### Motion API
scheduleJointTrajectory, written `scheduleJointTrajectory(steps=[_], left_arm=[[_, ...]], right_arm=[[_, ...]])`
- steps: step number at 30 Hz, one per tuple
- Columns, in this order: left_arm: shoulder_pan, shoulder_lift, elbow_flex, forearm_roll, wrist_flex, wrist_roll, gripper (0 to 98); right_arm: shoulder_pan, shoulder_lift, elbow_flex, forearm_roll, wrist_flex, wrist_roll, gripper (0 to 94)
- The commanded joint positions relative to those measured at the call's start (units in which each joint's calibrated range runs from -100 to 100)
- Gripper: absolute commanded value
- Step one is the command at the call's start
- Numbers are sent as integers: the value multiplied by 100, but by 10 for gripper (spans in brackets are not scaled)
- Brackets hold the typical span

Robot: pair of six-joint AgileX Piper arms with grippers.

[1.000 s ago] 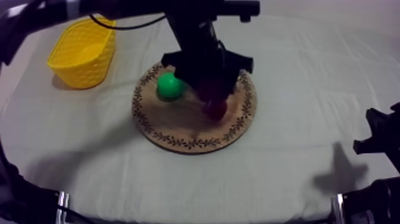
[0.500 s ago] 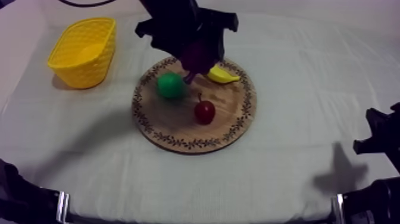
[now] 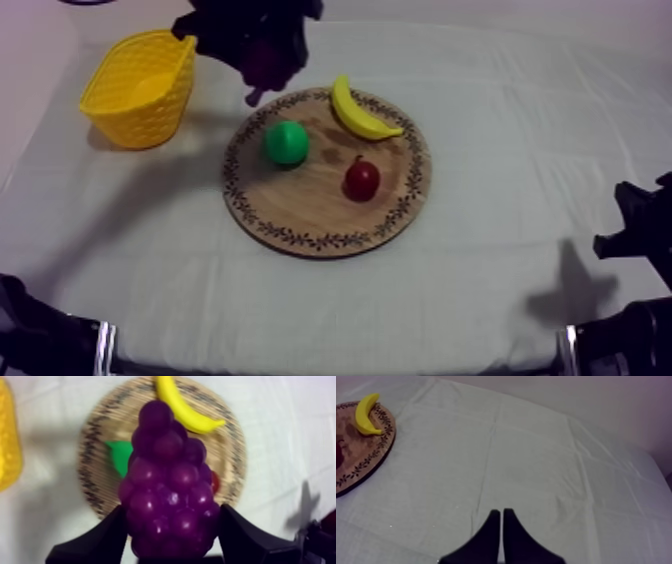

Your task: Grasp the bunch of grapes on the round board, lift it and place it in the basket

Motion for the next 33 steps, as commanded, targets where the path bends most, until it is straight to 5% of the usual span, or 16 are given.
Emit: scheduleJointTrajectory(steps=[1,20,33], left_arm=[[-328,17,13,-5,1,-120,474],[-2027,616,-1212,-161,516,-746,491],[-2543,924,-1704,-225,714,-885,497]], right_arm=[[-2,0,-4,-2,2,-1,3],[-2,0,-4,-2,2,-1,3],[-2,0,-4,-2,2,-1,3]])
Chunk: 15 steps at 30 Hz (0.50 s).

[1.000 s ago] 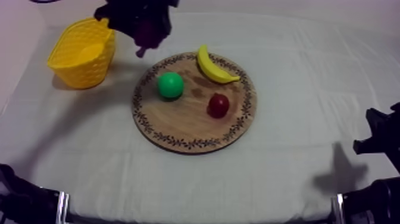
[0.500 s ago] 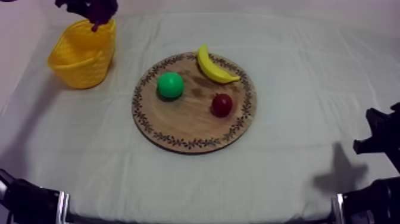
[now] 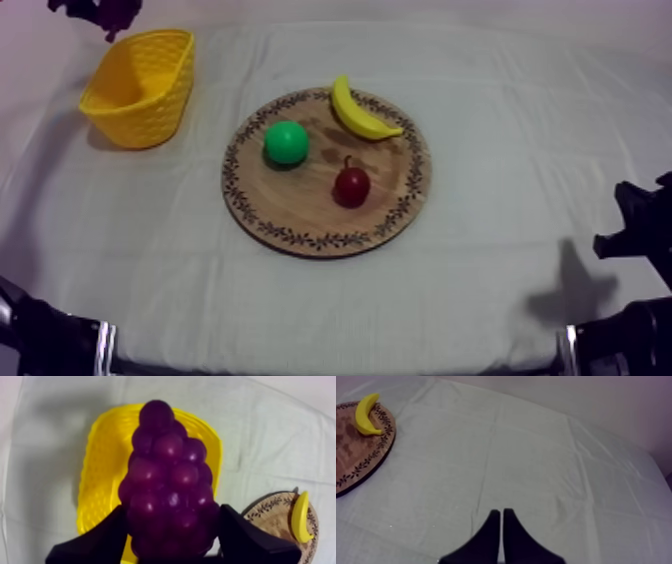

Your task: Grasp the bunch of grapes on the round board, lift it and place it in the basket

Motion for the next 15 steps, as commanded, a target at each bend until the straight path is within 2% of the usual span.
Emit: scheduleJointTrajectory(steps=[1,15], left_arm=[[-13,35,-21,0,3,-8,497],[-70,589,183,21,-129,31,500]], right_arm=[[-2,0,-4,-2,2,2,3],[-2,0,-4,-2,2,2,3]])
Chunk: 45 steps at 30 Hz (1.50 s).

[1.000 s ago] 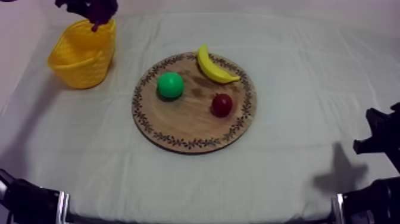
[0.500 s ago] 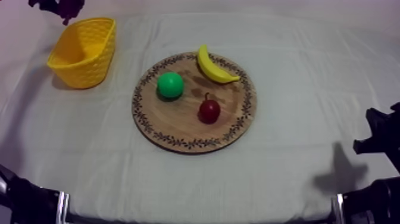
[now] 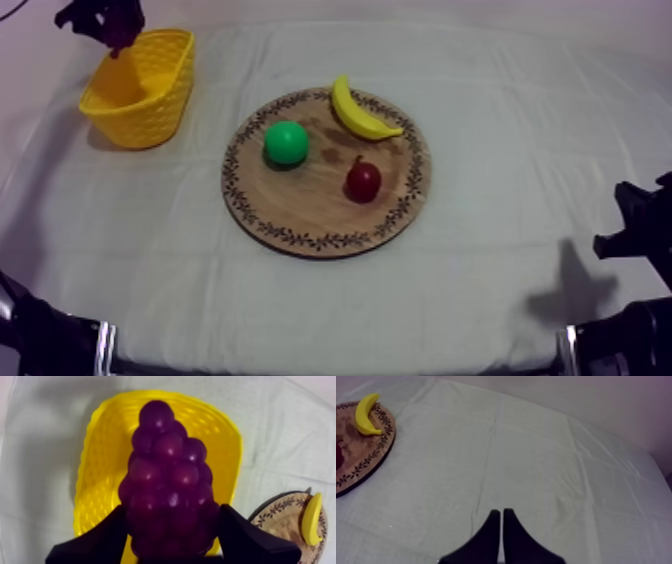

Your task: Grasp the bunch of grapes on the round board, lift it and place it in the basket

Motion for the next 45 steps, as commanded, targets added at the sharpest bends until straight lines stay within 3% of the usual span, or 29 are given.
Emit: scheduleJointTrajectory(steps=[1,19,28,34,40,45], left_arm=[[-8,139,54,7,-41,4,501],[-43,938,250,15,-327,-44,539],[-16,988,247,123,-392,-168,836],[-47,955,295,155,-451,-154,931],[-85,711,582,181,-584,-196,937],[-90,309,969,195,-708,-234,826]], right_arm=[[-2,0,-4,-2,2,2,3],[-2,0,-4,-2,2,2,3],[-2,0,-4,-2,2,2,3],[-2,0,-4,-2,2,2,3],[-2,0,-4,-2,2,2,3],[-2,0,-4,-2,2,2,3]])
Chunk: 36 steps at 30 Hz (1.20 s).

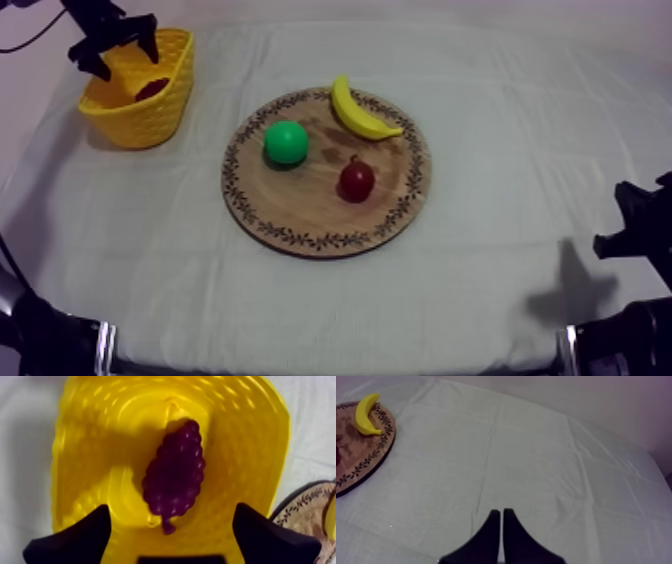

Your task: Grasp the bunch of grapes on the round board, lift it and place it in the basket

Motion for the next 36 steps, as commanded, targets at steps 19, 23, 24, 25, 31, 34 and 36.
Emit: scheduleJointTrajectory(steps=[19,23,24,25,31,34,36], left_arm=[[-71,-2772,2536,-75,-745,-247,473],[-126,-3352,3296,-136,-1246,-318,406],[-135,-3493,3493,-150,-1403,-330,388],[-142,-3630,3688,-164,-1566,-341,371],[-106,-4396,4699,-231,-2526,-378,288],[-45,-4785,5207,-252,-3034,-484,268],[5,-5041,5551,-262,-3346,-601,267]], right_arm=[[-2,0,-4,-2,2,2,3],[-2,0,-4,-2,2,2,3],[-2,0,-4,-2,2,2,3],[-2,0,-4,-2,2,2,3],[-2,0,-4,-2,2,2,3],[-2,0,-4,-2,2,2,3],[-2,0,-4,-2,2,2,3]])
